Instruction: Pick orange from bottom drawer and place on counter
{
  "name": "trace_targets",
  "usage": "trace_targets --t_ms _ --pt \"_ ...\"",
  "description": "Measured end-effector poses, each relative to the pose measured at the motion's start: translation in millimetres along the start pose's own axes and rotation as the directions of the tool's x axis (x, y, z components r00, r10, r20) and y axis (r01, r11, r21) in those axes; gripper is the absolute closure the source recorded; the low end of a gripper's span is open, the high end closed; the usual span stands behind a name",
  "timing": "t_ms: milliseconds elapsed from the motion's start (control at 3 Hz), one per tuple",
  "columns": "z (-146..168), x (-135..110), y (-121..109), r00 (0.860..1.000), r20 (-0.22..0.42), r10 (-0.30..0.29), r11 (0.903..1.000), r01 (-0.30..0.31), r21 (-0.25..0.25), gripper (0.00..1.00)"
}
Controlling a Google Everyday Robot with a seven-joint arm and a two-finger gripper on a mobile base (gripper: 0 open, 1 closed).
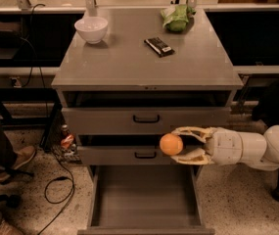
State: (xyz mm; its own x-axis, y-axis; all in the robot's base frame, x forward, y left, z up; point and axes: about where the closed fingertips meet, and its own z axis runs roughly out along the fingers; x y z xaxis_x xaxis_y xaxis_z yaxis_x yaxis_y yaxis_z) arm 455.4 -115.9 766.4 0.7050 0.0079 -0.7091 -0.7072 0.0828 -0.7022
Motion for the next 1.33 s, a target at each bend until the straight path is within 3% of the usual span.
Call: trace_targets --t_ms 333,667,1000,1333 --pt "0.1 0.0 0.0 1.000 0.000 0.000 1.0000 0.000 0.000 1.00" --pt "-1.9 -0.8 -31.7 0.999 -0.040 0.007 0.9976 -0.004 0.069 1.00" --pt "-6.2 1.2 -81.8 0.992 -0.119 0.031 0.9943 -0.019 0.105 1.00" --pt "-7.4 17.2 -119.5 0.978 -0.171 0.121 0.9879 -0.102 0.117 1.00"
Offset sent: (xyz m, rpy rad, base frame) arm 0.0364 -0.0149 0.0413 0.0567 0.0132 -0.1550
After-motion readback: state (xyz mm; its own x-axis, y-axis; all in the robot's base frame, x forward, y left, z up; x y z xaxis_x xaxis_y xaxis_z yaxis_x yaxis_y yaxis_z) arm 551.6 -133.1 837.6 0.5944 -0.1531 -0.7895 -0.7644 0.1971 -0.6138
